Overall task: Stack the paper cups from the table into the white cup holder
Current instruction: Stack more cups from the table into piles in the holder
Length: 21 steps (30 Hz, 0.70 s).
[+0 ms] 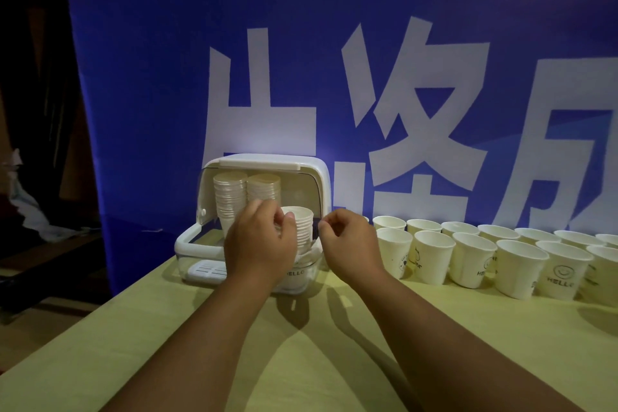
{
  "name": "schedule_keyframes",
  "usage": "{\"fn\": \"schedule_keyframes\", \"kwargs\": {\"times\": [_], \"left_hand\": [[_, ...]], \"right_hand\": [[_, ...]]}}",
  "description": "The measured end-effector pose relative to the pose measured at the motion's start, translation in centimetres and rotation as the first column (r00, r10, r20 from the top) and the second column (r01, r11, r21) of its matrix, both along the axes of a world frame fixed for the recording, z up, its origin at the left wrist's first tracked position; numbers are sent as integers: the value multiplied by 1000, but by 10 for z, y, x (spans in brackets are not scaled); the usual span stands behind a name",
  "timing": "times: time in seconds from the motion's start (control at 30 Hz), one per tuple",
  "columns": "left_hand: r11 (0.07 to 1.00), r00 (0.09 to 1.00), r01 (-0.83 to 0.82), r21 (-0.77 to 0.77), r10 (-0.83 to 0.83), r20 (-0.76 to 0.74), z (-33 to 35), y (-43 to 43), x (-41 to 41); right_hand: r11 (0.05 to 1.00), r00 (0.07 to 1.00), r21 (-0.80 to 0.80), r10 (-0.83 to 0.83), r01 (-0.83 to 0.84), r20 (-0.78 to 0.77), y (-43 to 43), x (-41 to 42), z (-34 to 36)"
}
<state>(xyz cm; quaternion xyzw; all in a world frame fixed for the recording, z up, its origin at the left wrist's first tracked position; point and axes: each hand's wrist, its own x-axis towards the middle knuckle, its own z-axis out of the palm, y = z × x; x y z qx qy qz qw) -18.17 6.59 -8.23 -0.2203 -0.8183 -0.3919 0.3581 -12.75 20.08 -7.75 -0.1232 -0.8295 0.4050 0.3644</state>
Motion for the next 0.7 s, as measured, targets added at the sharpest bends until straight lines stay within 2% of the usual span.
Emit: {"fn": "schedule_keyframes", "kwargs": {"times": [0.1,0.3,0.7], "left_hand": [[995,991,87,-52,-80,111,3,10,19],[967,957,212,-140,-177,230,12,46,62],[874,875,441,-207,-367,315,9,171,163]], "right_hand": [[999,999,-1,-42,42,-24,11,18,4],[989,990,55,-138,139,-22,58,84,11],[914,919,119,-393,387,30,189,219,-8]]}}
